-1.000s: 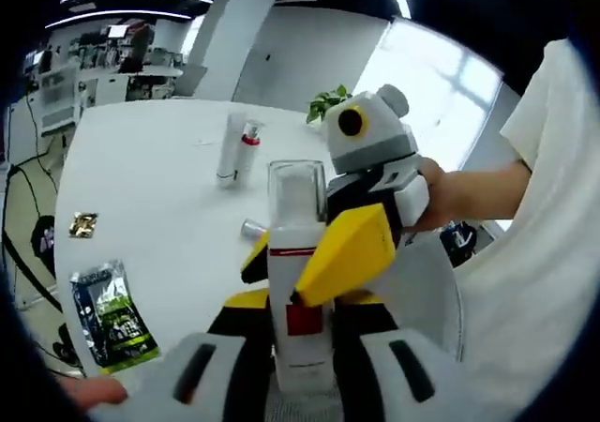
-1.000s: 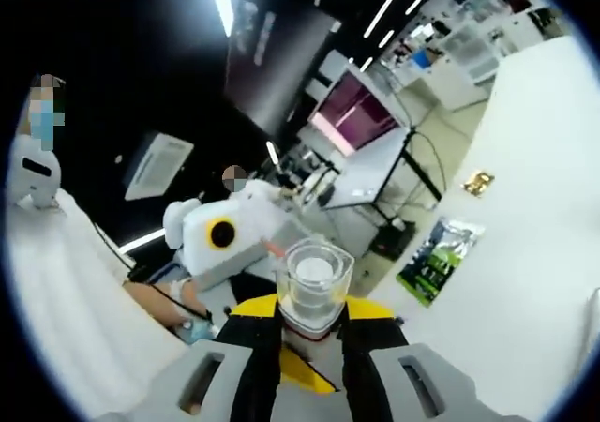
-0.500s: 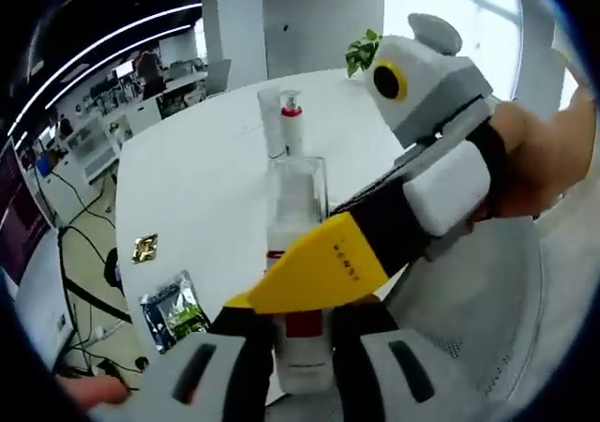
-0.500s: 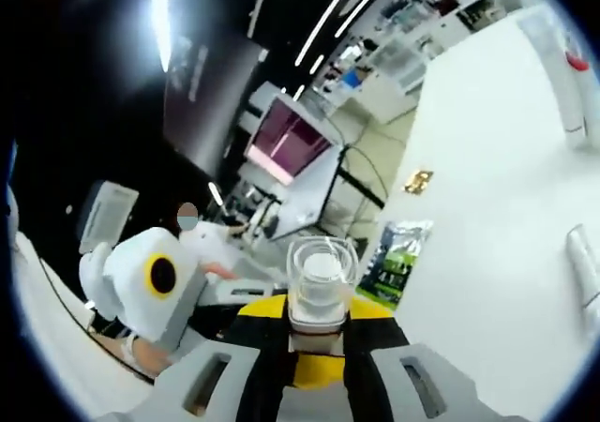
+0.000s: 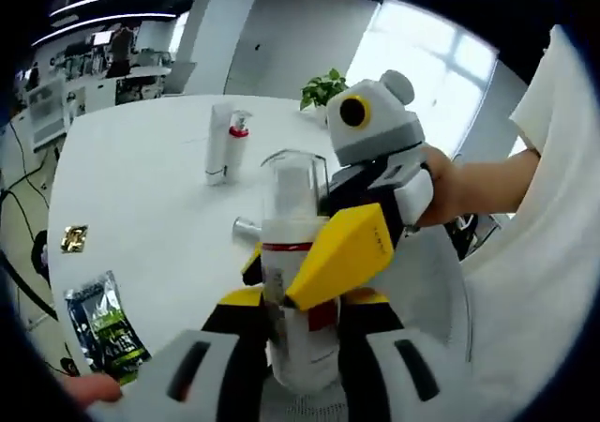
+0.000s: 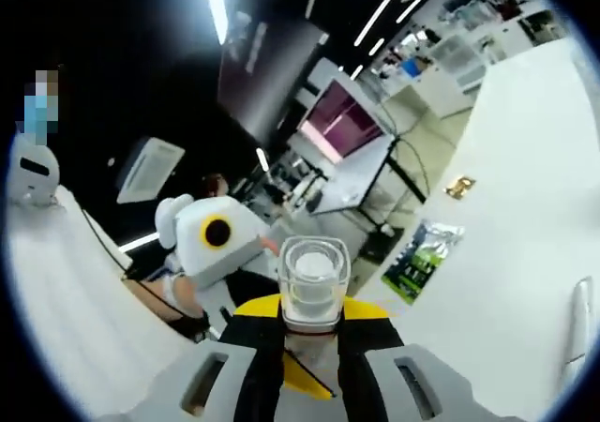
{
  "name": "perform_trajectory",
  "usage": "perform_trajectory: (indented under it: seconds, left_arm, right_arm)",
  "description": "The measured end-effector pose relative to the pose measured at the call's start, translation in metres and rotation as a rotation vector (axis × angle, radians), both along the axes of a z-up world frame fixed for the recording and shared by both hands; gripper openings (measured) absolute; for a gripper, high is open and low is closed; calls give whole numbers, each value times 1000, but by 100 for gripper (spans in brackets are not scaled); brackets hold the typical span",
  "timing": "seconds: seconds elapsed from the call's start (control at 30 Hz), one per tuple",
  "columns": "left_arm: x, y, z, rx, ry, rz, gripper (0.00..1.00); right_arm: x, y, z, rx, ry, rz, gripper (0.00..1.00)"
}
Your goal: Arrange the skincare products in the storage area until every visible bottle or jar stands upright without overlapping.
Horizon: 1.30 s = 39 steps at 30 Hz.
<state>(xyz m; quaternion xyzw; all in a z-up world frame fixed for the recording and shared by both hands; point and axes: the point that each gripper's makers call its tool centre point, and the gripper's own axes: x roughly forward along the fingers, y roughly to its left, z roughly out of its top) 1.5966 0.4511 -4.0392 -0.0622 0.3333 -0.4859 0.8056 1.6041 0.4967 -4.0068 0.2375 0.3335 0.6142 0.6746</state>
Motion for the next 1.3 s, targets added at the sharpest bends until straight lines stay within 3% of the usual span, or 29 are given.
perform_trajectory:
  seconds: [0.13, 0.23, 0.33, 0.43, 0.53, 0.73, 0.8, 0.9, 1.1, 1.3]
  left_arm:
    - [-9, -11, 15, -152, 85, -37, 23]
    - [-12, -13, 23, -223, 108, -54, 22]
    - [-18, -16, 30, -272, 136, -75, 21]
    - [-17, -15, 33, -267, 123, -80, 20]
    - [-11, -10, 30, -226, 79, -60, 20]
    - [8, 3, 22, -159, 25, 54, 20]
    - [20, 13, 14, -103, 2, 133, 20]
    - [31, 22, 11, -71, -28, 212, 20]
    - [44, 40, -3, 151, -130, 276, 20]
    - [46, 48, -10, 370, -261, 228, 20]
  right_arm:
    - [-10, -4, 18, 66, -25, 95, 16]
    - [-11, -7, 24, 81, -28, 128, 16]
    - [-13, -9, 29, 99, -13, 163, 16]
    - [-14, -7, 31, 107, -19, 162, 16]
    - [-9, -5, 29, 107, -21, 125, 17]
    - [9, 0, 18, 65, 18, -4, 19]
    - [20, 3, 8, 21, 38, -96, 20]
    - [26, 7, 6, 13, 92, -189, 20]
    - [32, 14, -5, -32, 191, -327, 23]
    - [33, 16, -11, -53, 225, -379, 21]
